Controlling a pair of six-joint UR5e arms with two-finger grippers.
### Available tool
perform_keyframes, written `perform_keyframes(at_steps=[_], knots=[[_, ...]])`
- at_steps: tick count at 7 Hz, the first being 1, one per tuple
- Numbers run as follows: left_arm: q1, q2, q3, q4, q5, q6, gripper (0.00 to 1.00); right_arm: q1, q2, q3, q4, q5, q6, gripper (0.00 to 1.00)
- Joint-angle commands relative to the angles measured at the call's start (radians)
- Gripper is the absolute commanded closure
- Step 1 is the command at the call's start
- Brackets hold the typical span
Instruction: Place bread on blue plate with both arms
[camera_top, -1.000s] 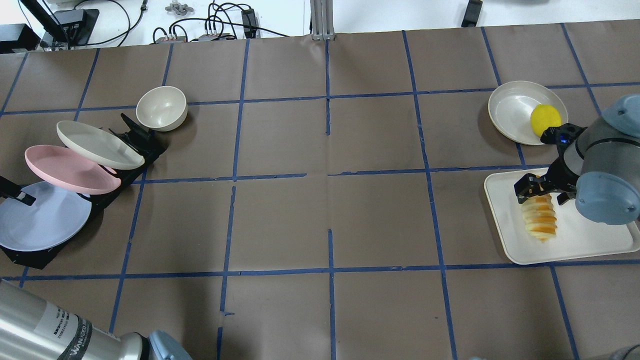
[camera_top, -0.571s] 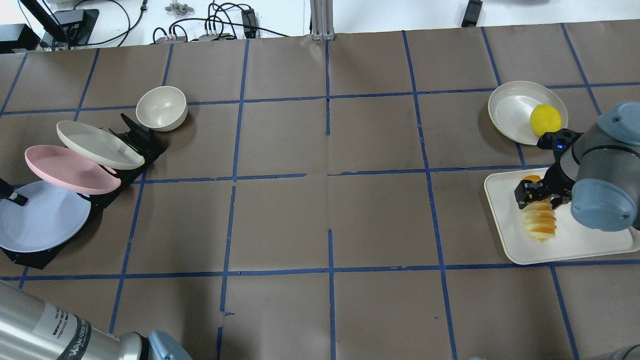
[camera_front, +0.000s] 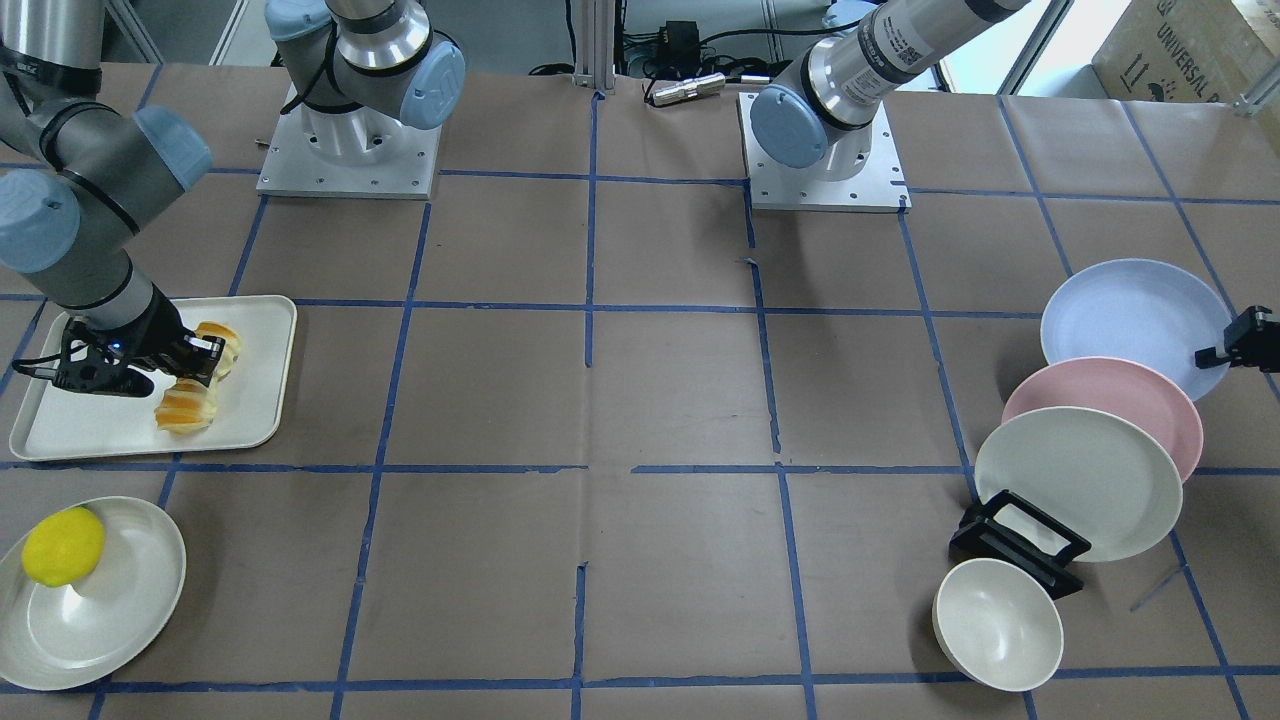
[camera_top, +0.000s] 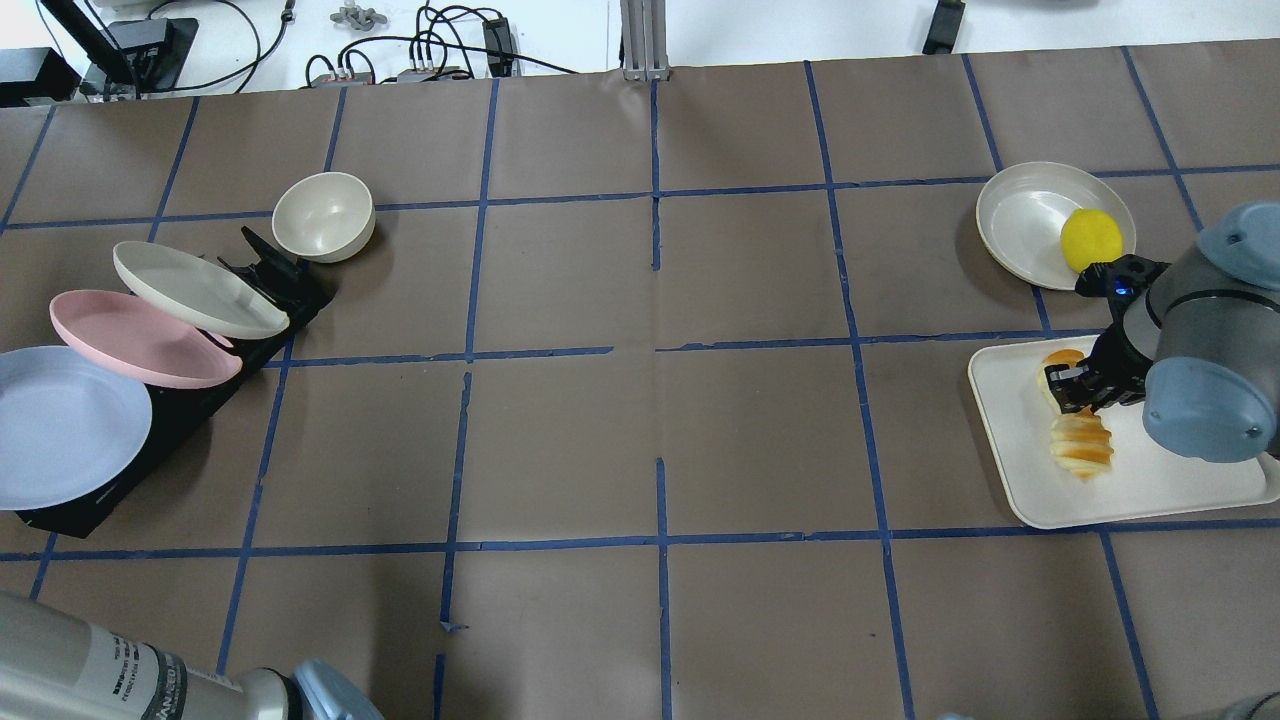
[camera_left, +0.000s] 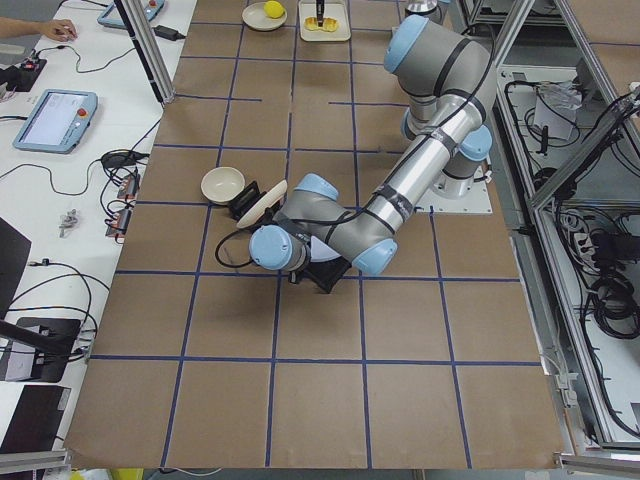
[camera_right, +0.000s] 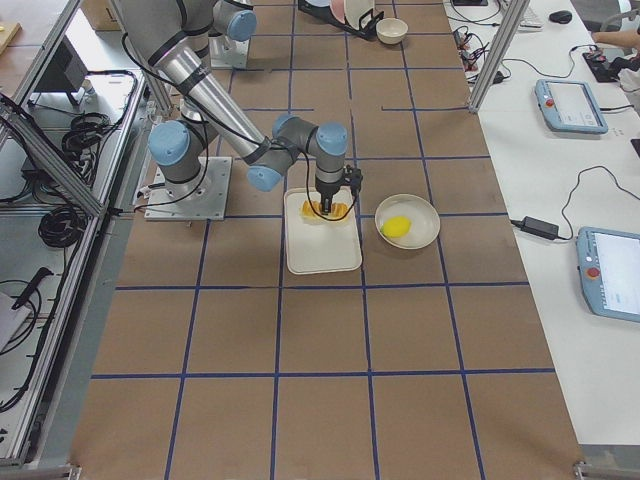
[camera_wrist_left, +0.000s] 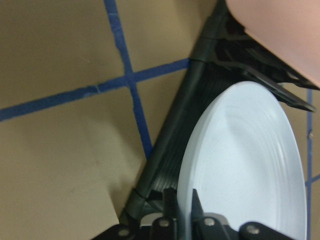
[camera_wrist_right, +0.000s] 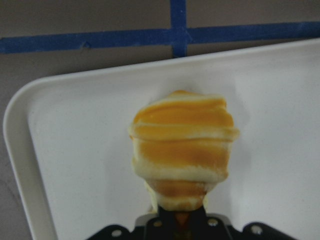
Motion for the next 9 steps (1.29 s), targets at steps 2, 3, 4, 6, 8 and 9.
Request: perform_keyframes(at_steps=[2, 3, 4, 6, 8, 9], knots=[[0.035, 0.234, 0.002, -0.242, 0.016, -0.006, 0.99, 0.003, -0.121, -0.004, 0.077, -0.007, -0.001, 0.78], [0.028, 0.301, -0.017, -0.296, 0.015, -0.051, 0.99, 0.004, -0.184, -0.01, 0.12, -0.014, -0.003, 0.78], [0.013, 0.348, -0.035, -0.316, 0.004, -0.114, 0.99, 0.007, -0.27, -0.022, 0.181, -0.021, -0.006, 0.79], [-0.174, 0.376, -0.128, -0.254, -0.043, -0.363, 0.99, 0.015, -0.396, -0.027, 0.212, -0.019, -0.027, 0.86], [-0.453, 0.366, -0.211, -0.043, -0.06, -0.618, 0.99, 0.07, -0.444, -0.118, 0.339, 0.008, -0.008, 0.86], [-0.529, 0.36, -0.26, -0.015, -0.154, -0.756, 0.99, 0.125, -0.435, -0.225, 0.447, 0.013, 0.088, 0.86]])
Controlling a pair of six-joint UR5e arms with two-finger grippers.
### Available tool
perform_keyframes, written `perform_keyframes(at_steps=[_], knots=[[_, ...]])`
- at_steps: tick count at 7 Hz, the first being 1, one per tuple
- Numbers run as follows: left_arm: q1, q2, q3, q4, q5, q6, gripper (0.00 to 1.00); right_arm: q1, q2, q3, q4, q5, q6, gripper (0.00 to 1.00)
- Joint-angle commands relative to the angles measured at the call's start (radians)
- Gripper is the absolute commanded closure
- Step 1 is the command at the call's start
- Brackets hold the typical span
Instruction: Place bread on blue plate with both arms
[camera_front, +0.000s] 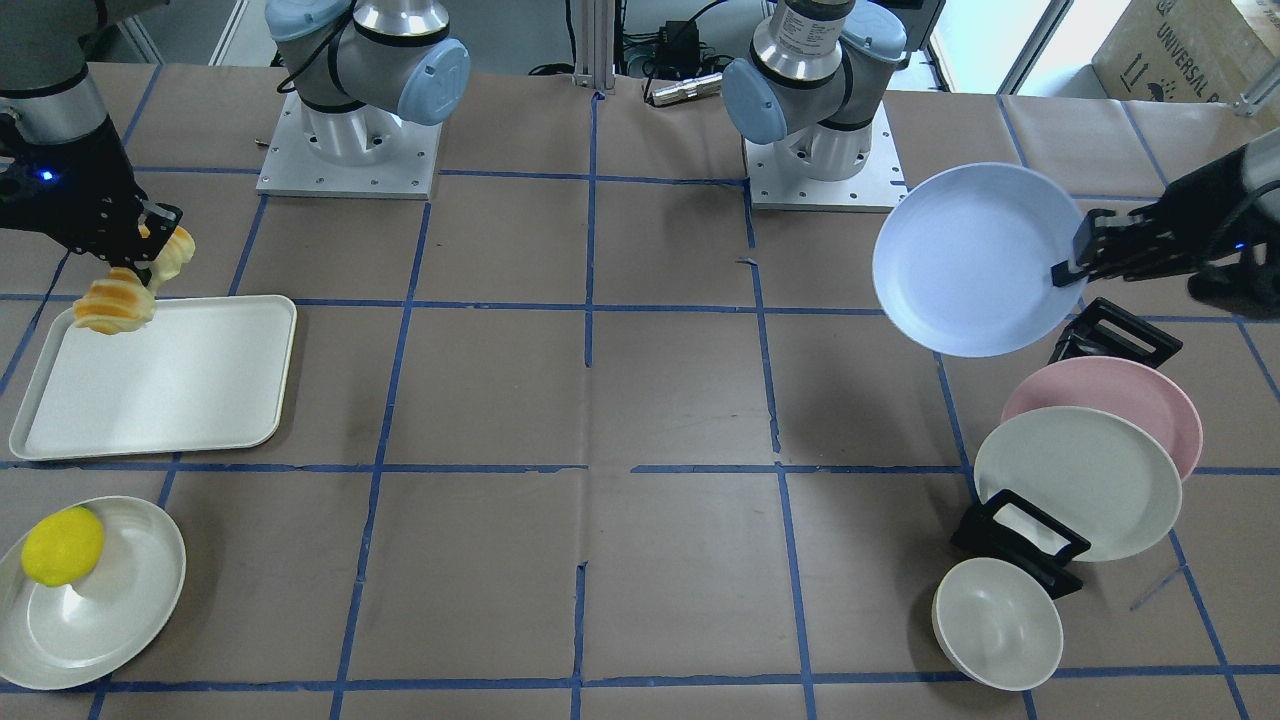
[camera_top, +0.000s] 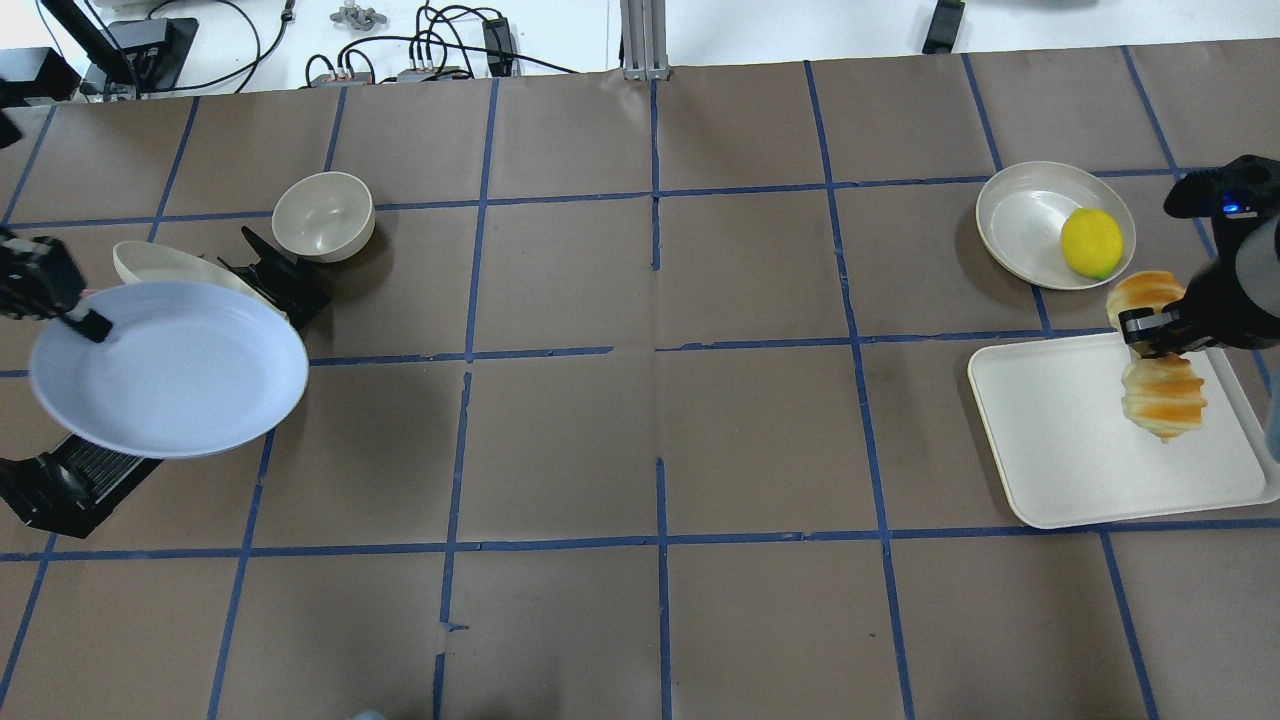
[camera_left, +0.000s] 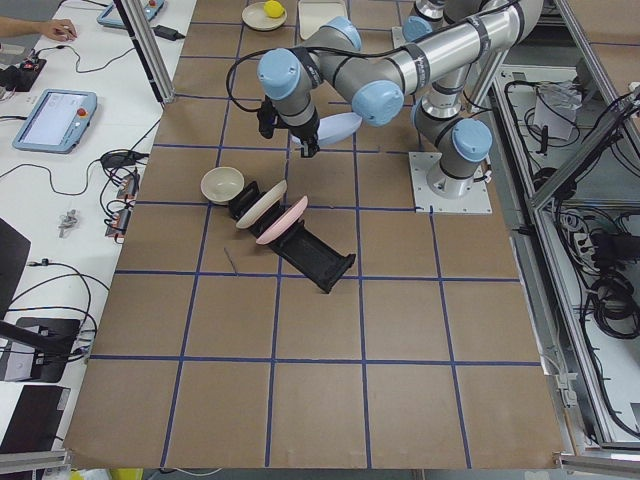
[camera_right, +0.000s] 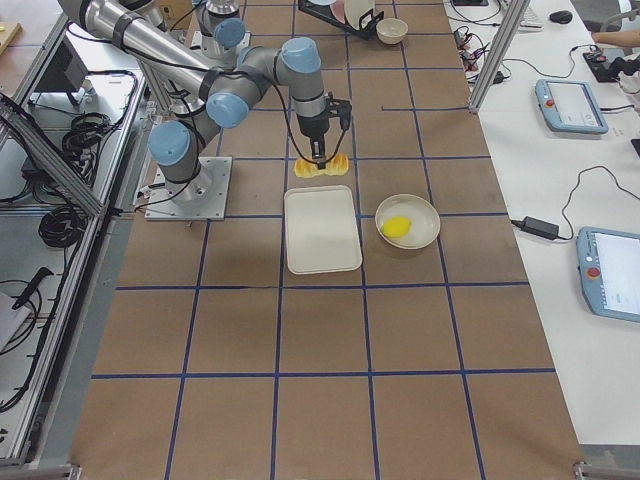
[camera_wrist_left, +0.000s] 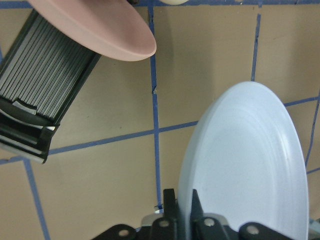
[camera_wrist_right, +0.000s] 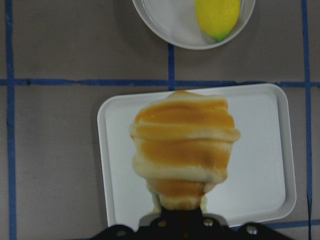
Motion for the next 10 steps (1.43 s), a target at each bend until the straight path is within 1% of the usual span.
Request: perform_keyframes(at_steps=[1, 3, 4, 5, 6, 7, 8, 9, 10], knots=[[-0.175, -0.025, -0.119, 0.156, -0.158, -0.279, 0.99, 0.109, 0.027, -0.228, 0.25, 0.01, 0.181, 0.85], [-0.318, -0.06, -0.248, 0.439, -0.247, -0.509, 0.98, 0.208, 0.148, -0.47, 0.447, 0.009, 0.249, 0.85], [-0.396, -0.074, -0.299, 0.573, -0.266, -0.642, 0.98, 0.284, 0.206, -0.558, 0.496, 0.003, 0.318, 0.85], [-0.477, -0.082, -0.324, 0.682, -0.265, -0.79, 0.98, 0.38, 0.253, -0.597, 0.497, -0.008, 0.414, 0.85], [-0.551, -0.085, -0.345, 0.82, -0.26, -0.957, 0.98, 0.482, 0.299, -0.597, 0.481, -0.032, 0.503, 0.85], [-0.6, -0.112, -0.377, 0.95, -0.257, -1.055, 0.98, 0.569, 0.34, -0.591, 0.474, -0.037, 0.537, 0.85], [-0.614, -0.148, -0.417, 1.084, -0.253, -1.102, 0.93, 0.62, 0.4, -0.585, 0.451, -0.034, 0.538, 0.85], [-0.615, -0.151, -0.436, 1.108, -0.222, -1.098, 0.44, 0.633, 0.435, -0.583, 0.431, -0.024, 0.53, 0.85], [-0.607, -0.151, -0.421, 1.108, -0.164, -1.083, 0.01, 0.647, 0.442, -0.571, 0.429, -0.023, 0.525, 0.85]])
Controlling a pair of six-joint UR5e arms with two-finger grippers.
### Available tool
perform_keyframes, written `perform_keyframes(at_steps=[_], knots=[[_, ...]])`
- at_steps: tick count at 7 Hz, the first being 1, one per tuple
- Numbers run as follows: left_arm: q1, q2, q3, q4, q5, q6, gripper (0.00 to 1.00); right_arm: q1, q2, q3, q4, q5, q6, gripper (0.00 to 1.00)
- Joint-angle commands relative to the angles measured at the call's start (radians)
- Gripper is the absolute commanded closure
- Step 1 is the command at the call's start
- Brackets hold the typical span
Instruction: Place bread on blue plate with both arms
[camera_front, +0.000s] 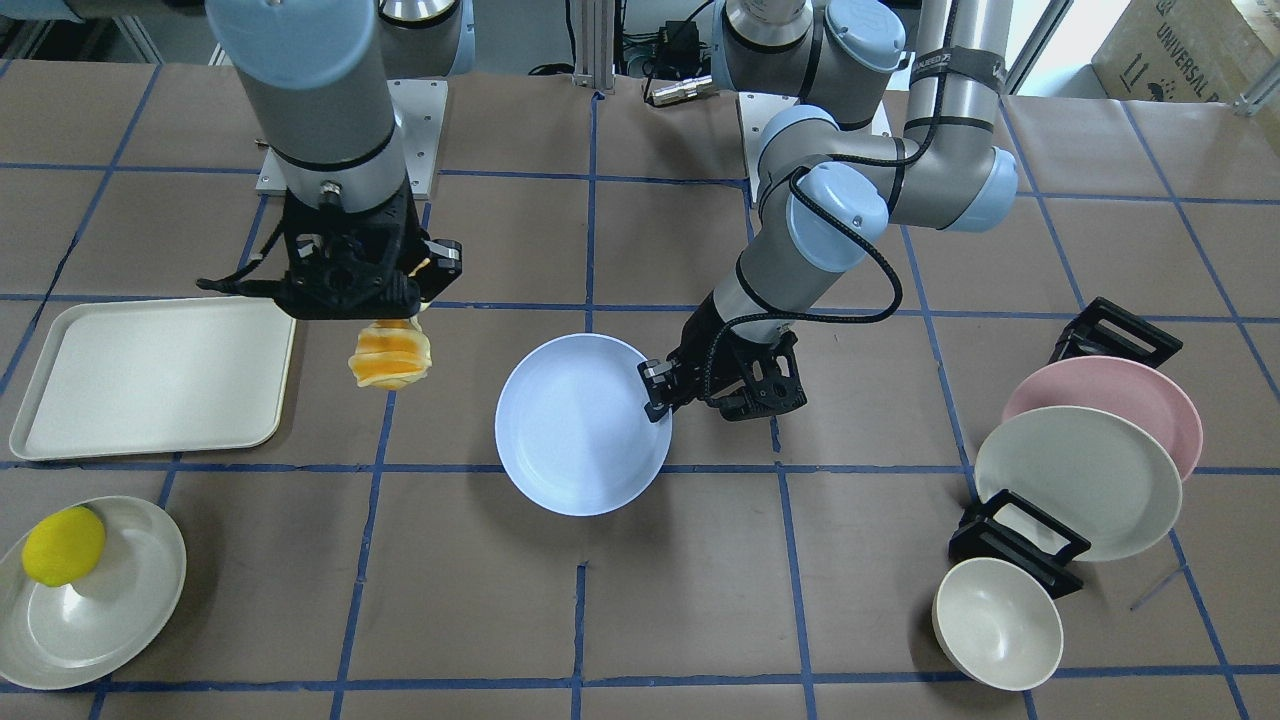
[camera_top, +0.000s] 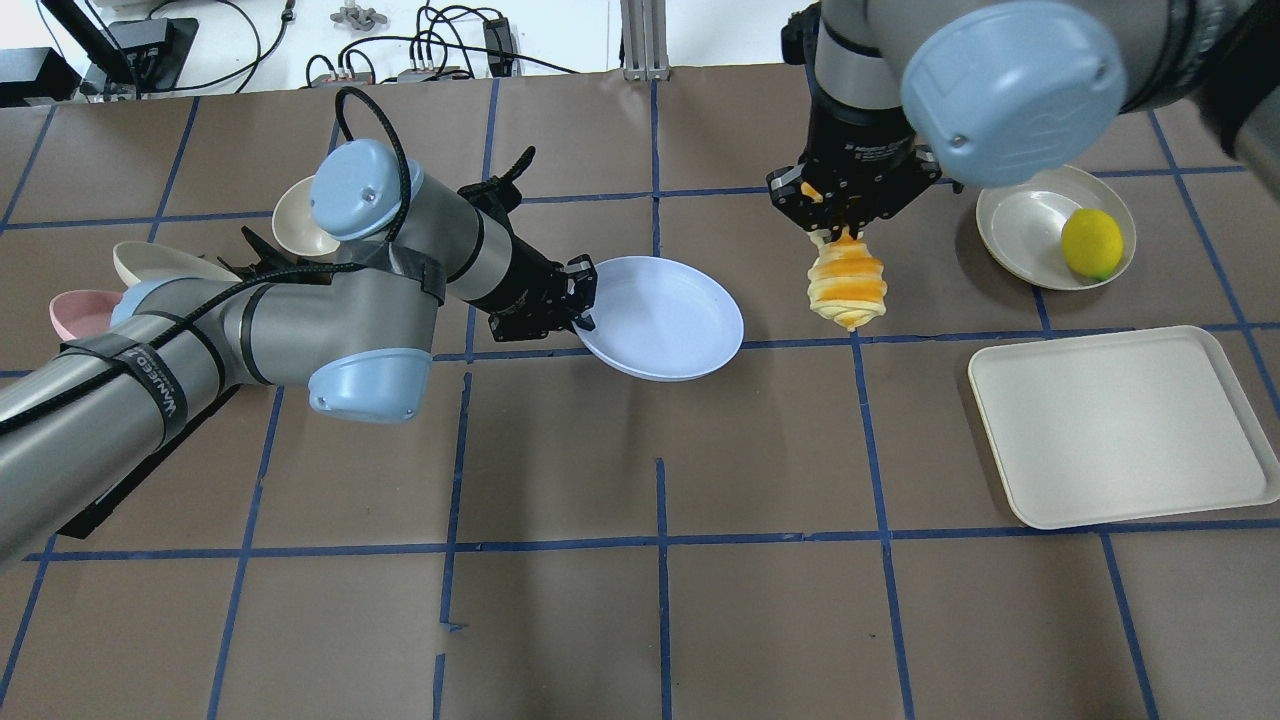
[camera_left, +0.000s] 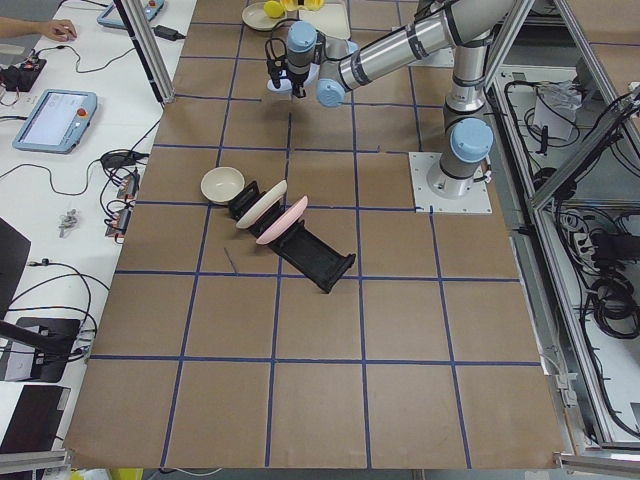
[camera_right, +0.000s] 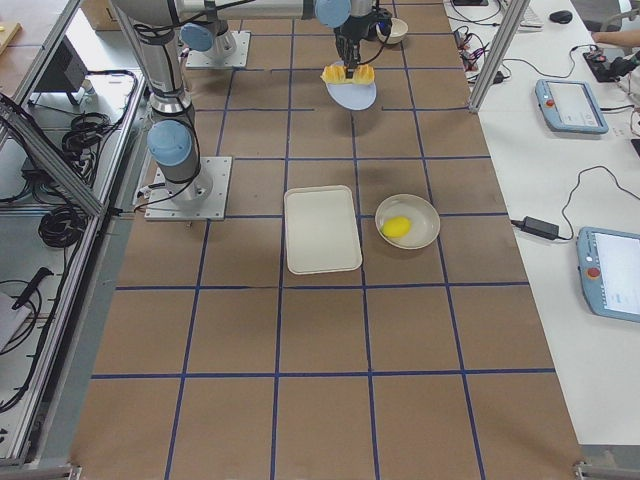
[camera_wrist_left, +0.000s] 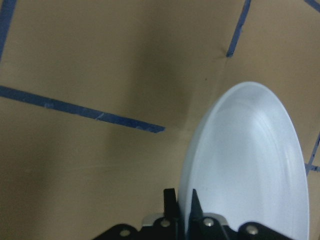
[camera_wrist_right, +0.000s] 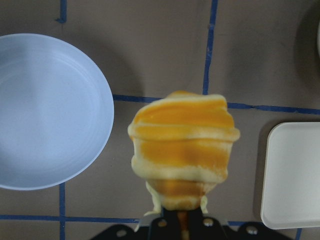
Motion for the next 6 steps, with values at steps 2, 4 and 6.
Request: perform_keyframes(at_steps=[2, 4, 6], knots=[[0.04, -0.01, 0.053, -0.075, 0.083, 0.181, 0.0, 0.03, 0.022, 0.058, -0.08, 0.003, -0.001, 0.85], [0.168, 0.005, 0.189, -0.401, 0.096, 0.448, 0.0, 0.088, 0.053, 0.064, -0.133, 0.003, 0.065, 0.85], [0.189, 0.014, 0.353, -0.63, 0.234, 0.544, 0.0, 0.2, 0.17, 0.064, -0.291, -0.01, 0.203, 0.85]])
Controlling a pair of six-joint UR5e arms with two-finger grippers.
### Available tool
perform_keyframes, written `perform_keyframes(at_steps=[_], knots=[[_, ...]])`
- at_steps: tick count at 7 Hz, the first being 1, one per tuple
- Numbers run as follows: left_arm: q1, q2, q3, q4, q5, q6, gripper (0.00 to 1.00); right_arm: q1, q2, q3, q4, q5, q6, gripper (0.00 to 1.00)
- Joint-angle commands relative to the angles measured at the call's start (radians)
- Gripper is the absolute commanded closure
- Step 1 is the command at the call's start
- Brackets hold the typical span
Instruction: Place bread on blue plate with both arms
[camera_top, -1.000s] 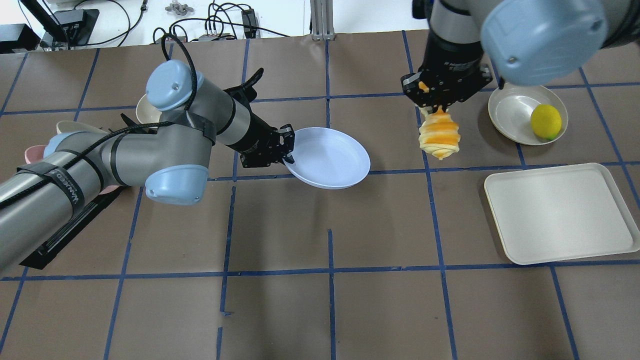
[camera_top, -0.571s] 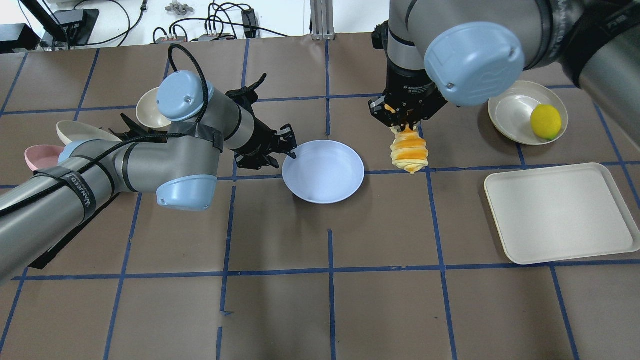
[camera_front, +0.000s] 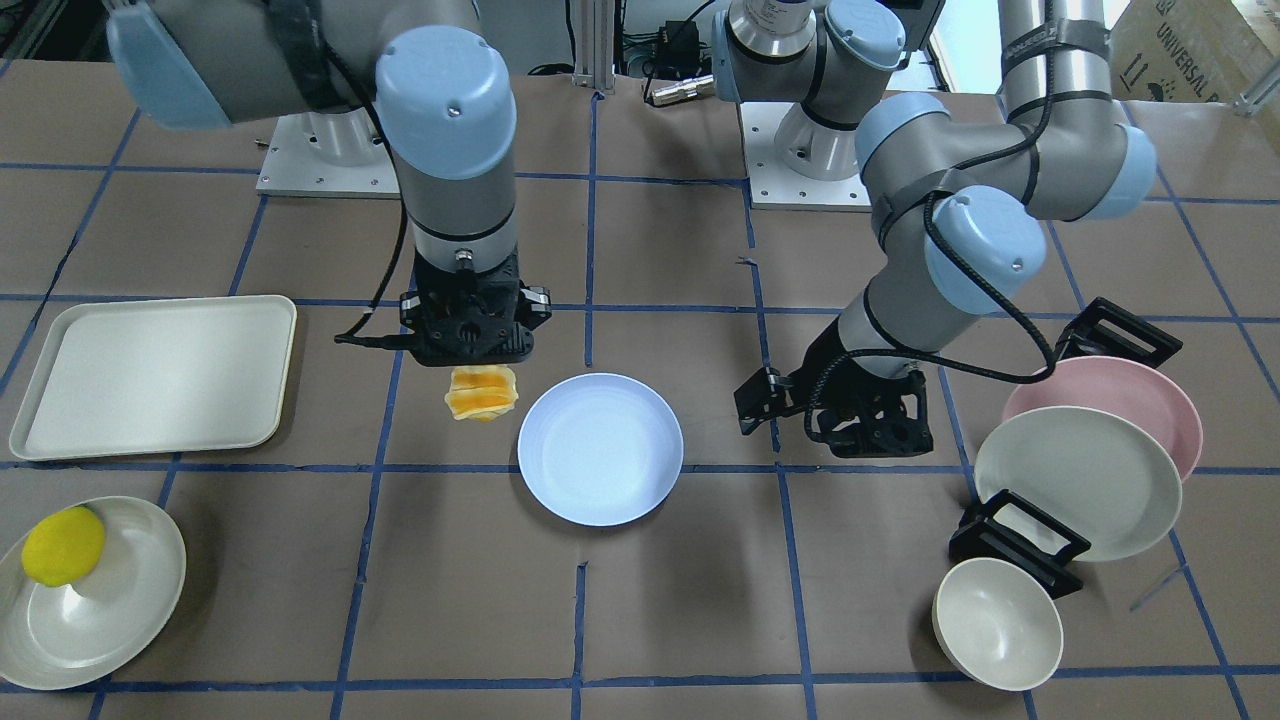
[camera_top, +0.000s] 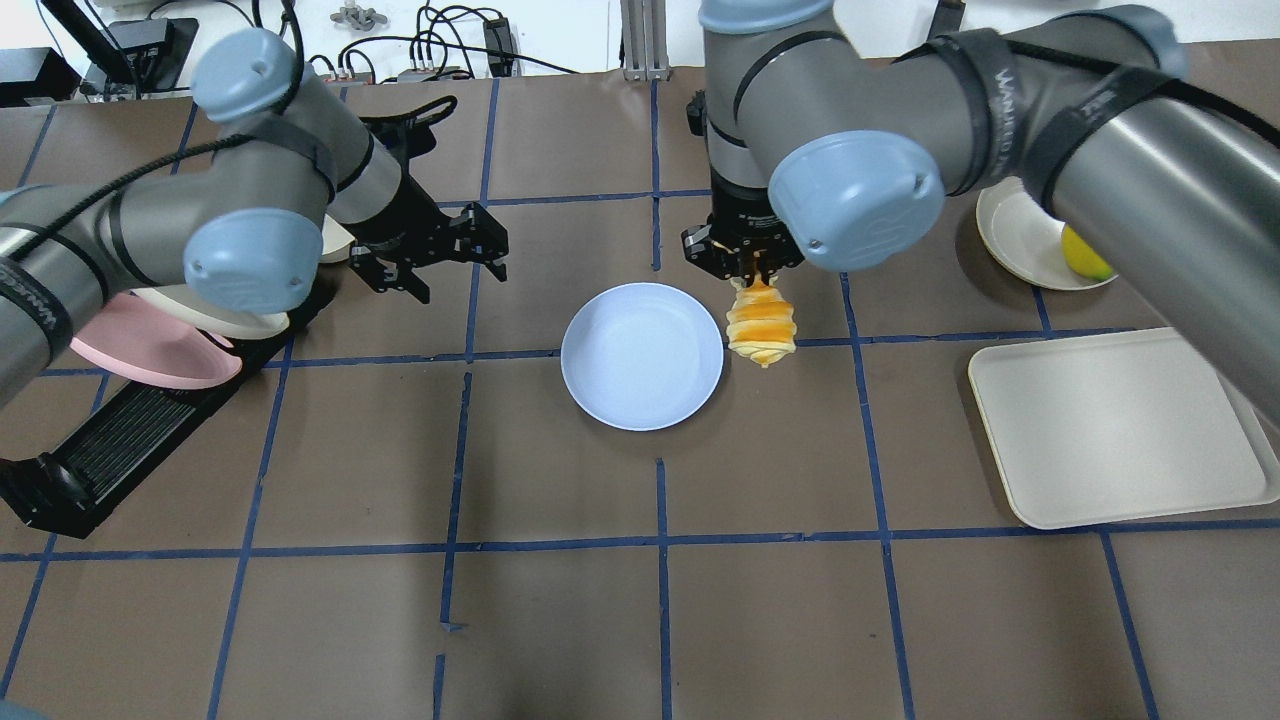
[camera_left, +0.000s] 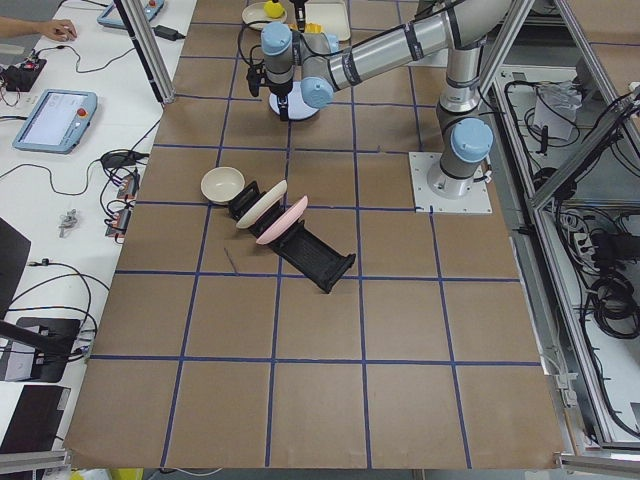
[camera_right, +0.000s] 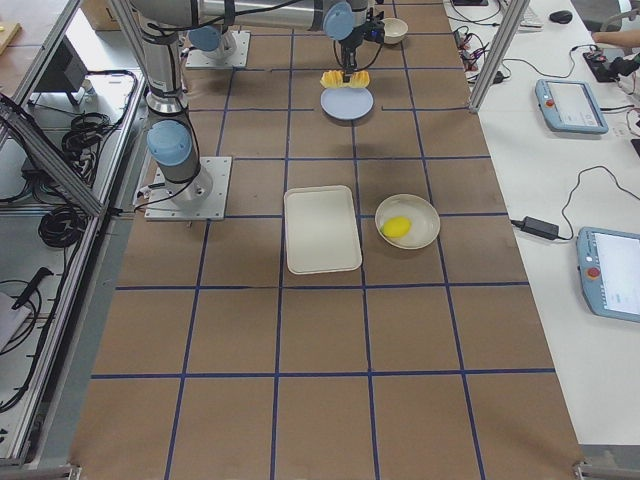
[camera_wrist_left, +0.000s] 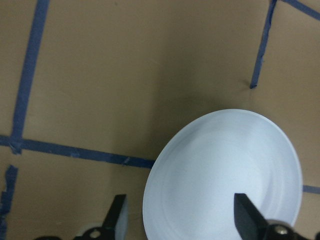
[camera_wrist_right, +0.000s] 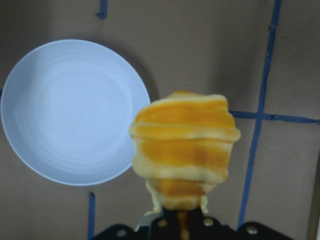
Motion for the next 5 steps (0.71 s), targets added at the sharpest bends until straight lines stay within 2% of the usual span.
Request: perform_keyframes(at_steps=[1, 2, 4, 5], knots=[[0.017, 0.034, 0.187, -0.256, 0.109, 0.077, 0.0, 0.111, 0.13, 0.001, -0.153, -0.013, 0.112, 0.85], [0.014, 0.089, 0.232, -0.336, 0.16, 0.077, 0.0, 0.124, 0.175, -0.001, -0.201, -0.011, 0.113, 0.85], [0.007, 0.214, 0.221, -0.353, 0.168, 0.069, 0.0, 0.127, 0.227, -0.001, -0.257, -0.01, 0.111, 0.85], [0.007, 0.23, 0.224, -0.373, 0.171, 0.06, 0.0, 0.127, 0.232, 0.001, -0.263, -0.01, 0.099, 0.85]])
